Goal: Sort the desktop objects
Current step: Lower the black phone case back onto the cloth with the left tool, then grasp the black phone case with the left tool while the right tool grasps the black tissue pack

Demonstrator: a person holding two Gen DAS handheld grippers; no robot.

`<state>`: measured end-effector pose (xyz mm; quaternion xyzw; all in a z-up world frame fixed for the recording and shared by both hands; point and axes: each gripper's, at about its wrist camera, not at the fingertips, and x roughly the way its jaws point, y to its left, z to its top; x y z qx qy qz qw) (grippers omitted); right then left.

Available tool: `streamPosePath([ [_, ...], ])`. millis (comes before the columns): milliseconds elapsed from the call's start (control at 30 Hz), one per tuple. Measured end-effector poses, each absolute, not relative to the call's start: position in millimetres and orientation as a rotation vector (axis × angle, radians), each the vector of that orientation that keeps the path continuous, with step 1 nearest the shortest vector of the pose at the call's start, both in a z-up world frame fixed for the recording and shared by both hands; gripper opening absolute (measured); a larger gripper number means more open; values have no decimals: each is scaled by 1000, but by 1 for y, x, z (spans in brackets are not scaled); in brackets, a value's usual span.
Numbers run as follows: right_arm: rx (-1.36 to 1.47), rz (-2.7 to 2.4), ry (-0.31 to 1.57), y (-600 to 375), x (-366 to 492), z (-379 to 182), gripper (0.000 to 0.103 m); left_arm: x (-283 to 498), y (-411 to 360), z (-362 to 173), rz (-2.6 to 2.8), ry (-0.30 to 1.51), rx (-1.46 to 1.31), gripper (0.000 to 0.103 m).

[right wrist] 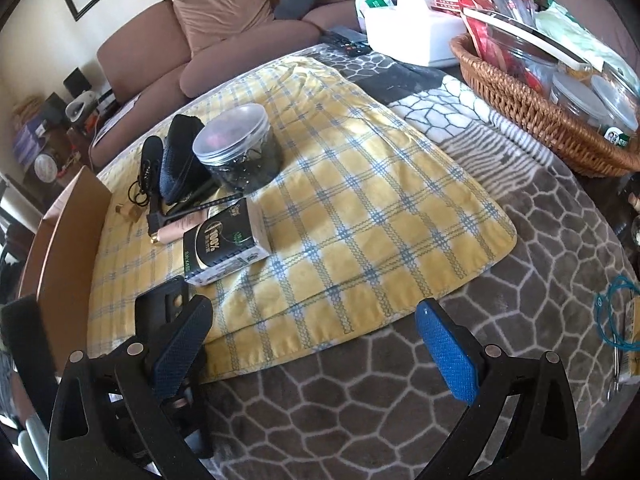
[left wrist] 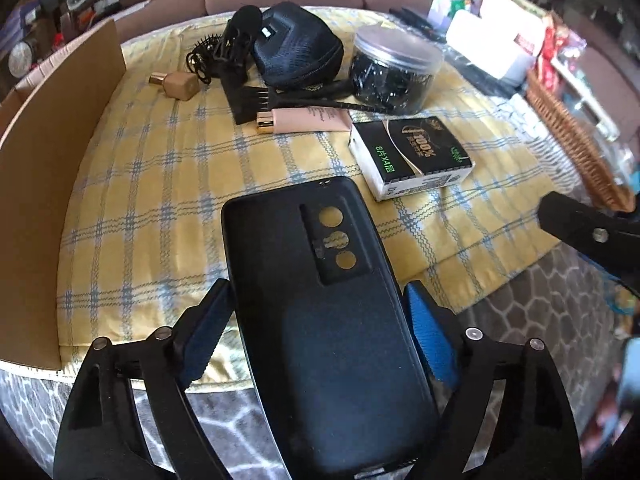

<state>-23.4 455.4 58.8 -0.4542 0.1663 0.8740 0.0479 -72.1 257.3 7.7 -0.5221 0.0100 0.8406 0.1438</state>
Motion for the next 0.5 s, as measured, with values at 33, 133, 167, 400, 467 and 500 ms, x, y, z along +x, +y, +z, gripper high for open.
streamPosePath([
  [33, -1382, 2668, 504, 454, -24, 59, 103, -71, 252, 10, 2411, 2, -1502, 83],
  [133, -1364, 2691, 496, 450, -27, 62, 103, -70, 234, 19, 2373, -65, -1485, 83],
  [167, -1359, 2705, 491, 448, -29, 62, 103, -69, 229, 24, 2364, -77, -1471, 83],
  [400, -1379, 2758, 378, 424, -58, 57, 103, -67, 189, 86, 2326, -141, -1336, 81],
  [467, -1388, 2771, 325, 415, -70, 54, 103, -72, 174, 106, 2338, -154, -1295, 80],
  [500, -1396, 2777, 296, 410, -76, 52, 103, -74, 167, 114, 2345, -159, -1279, 79],
])
